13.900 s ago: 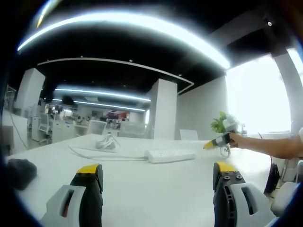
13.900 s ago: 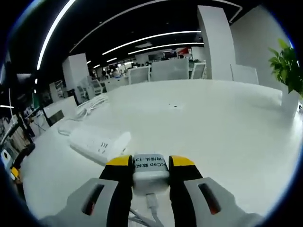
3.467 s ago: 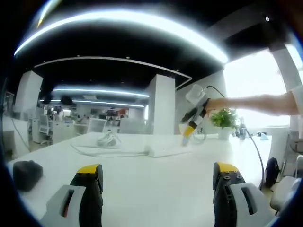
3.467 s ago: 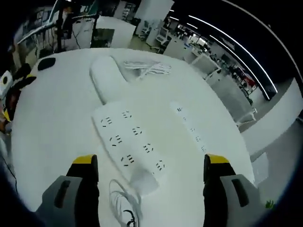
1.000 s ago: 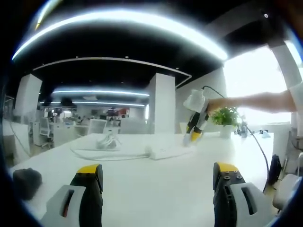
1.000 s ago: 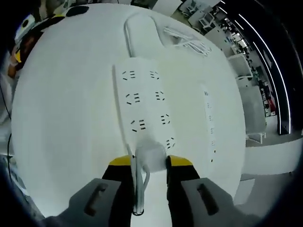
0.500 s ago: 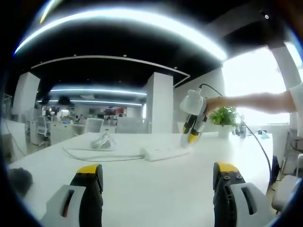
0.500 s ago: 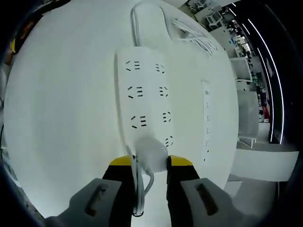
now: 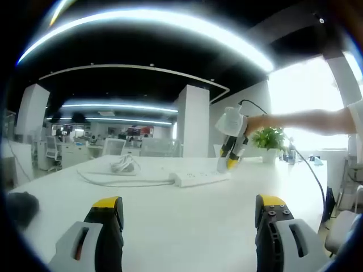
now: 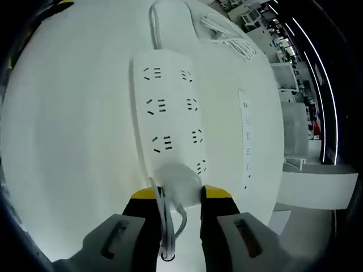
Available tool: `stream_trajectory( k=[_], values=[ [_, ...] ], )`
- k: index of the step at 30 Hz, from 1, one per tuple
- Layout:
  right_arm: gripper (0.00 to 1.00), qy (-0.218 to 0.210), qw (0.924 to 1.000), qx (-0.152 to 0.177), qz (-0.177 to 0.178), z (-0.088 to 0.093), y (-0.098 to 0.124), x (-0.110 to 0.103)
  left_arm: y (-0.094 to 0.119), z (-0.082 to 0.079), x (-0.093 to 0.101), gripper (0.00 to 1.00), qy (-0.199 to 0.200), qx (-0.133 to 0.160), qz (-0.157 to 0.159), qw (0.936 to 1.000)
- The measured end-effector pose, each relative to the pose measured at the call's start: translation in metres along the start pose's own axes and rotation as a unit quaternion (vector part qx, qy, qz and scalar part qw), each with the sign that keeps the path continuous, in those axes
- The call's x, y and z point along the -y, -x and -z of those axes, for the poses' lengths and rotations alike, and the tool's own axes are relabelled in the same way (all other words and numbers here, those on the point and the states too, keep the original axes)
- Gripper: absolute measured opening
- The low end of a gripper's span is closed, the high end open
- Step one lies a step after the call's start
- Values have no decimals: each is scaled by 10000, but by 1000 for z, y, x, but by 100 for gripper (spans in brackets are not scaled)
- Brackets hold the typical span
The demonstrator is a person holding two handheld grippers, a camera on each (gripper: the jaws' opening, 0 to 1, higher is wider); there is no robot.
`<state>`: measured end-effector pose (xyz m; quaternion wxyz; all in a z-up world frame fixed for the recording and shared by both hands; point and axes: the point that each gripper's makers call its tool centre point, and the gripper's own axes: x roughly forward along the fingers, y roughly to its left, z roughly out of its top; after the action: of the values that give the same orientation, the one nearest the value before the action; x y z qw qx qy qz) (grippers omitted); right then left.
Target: Straighten the power strip on the desk, plug the charger into it
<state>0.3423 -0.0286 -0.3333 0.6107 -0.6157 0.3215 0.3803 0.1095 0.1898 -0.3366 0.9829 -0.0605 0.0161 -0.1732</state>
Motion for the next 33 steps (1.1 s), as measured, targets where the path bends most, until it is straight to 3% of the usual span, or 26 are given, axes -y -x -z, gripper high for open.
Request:
stream_trajectory(
  k=[12,26,33],
  values=[
    [22,-234,9995,-69,-203,-1,9,-14,3,7,2,99,5,-68,12,10000],
    [24,-360,9992,38,-171,-2,12,-20,5,1,3,99,-41,-5,40,10000],
    [28,-541,9961,627,-290,-4,15,-21,8,-4,0,99,-61,41,6,10000]
  ],
)
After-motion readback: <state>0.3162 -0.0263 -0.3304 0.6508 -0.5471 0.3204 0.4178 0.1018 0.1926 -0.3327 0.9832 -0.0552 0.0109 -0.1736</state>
